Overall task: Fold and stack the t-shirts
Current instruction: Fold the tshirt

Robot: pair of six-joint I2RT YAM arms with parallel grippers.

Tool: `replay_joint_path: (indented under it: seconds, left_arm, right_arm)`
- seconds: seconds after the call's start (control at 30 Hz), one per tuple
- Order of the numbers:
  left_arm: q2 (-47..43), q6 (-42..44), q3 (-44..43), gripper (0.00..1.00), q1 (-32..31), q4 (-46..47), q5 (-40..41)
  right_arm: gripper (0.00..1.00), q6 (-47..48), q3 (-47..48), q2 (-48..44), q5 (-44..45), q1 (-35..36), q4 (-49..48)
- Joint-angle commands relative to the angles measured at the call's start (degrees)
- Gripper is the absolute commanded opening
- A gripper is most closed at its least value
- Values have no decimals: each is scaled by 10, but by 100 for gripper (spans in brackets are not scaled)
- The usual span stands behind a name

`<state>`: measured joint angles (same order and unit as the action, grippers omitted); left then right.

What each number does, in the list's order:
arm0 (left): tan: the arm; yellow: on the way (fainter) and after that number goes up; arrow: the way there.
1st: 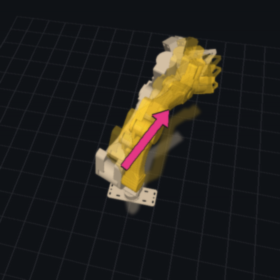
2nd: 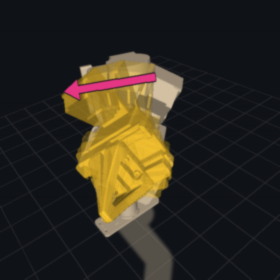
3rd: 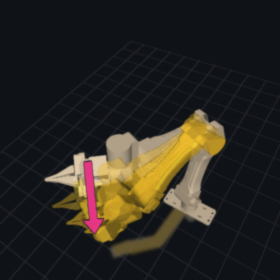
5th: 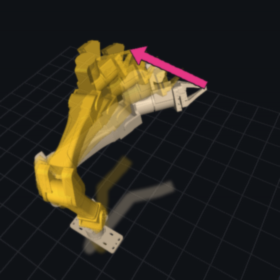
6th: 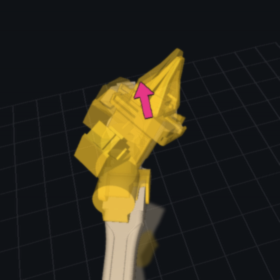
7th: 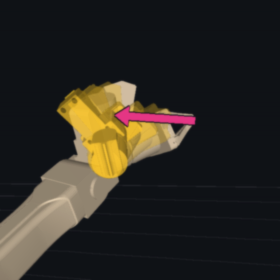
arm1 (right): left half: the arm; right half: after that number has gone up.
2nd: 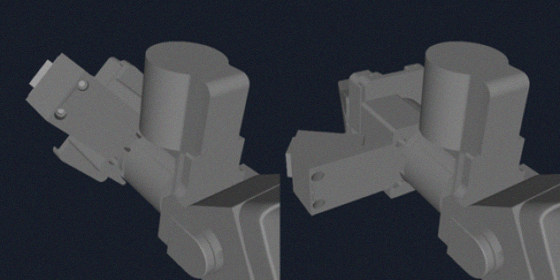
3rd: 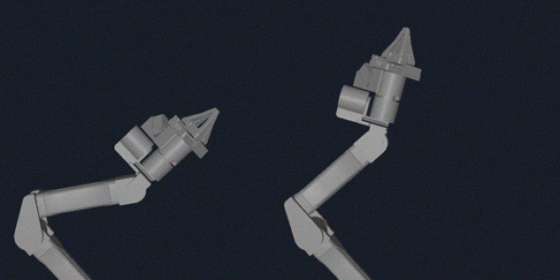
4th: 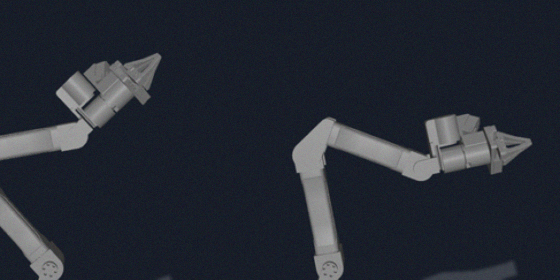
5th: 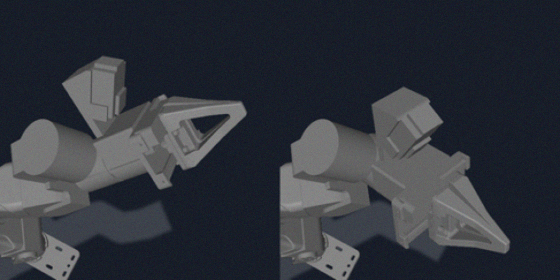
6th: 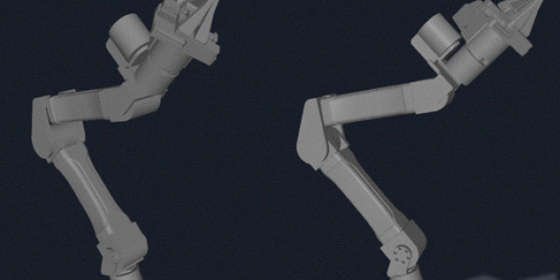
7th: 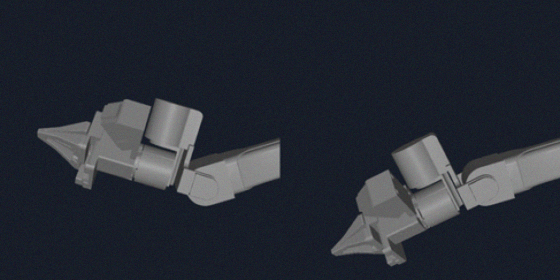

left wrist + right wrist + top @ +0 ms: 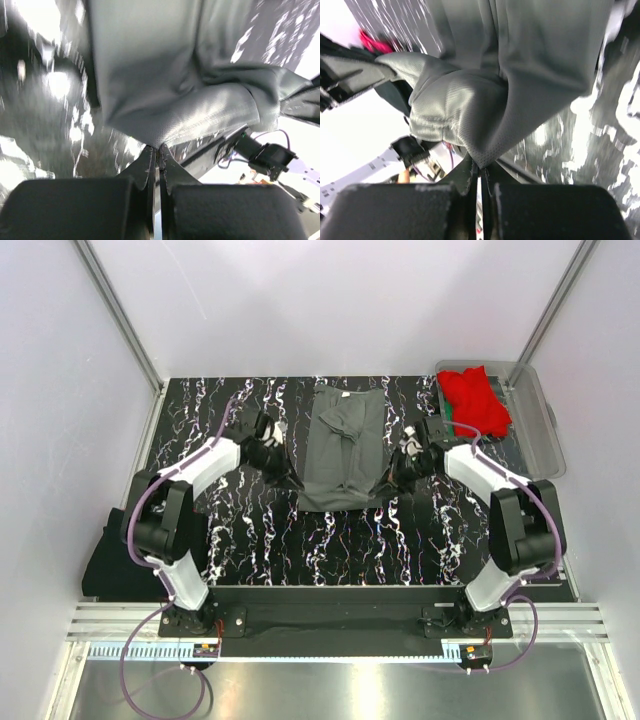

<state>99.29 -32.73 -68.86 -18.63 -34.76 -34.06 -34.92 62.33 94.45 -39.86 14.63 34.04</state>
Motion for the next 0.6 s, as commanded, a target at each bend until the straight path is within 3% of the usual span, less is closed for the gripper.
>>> replay_joint_path:
  seconds: [0.0,0.13,0.57]
  left_arm:
    - [42,35,-92,0,7,15,14]
    - [102,65,-177,0,8,22,27]
    - [209,101,-303,0,15,38,66]
  right_arm:
    - [0,6,57,36,8,-17,-19]
    - [0,6,106,87,16,-24,-39]
    - [0,35,234,204,41,-36,-61]
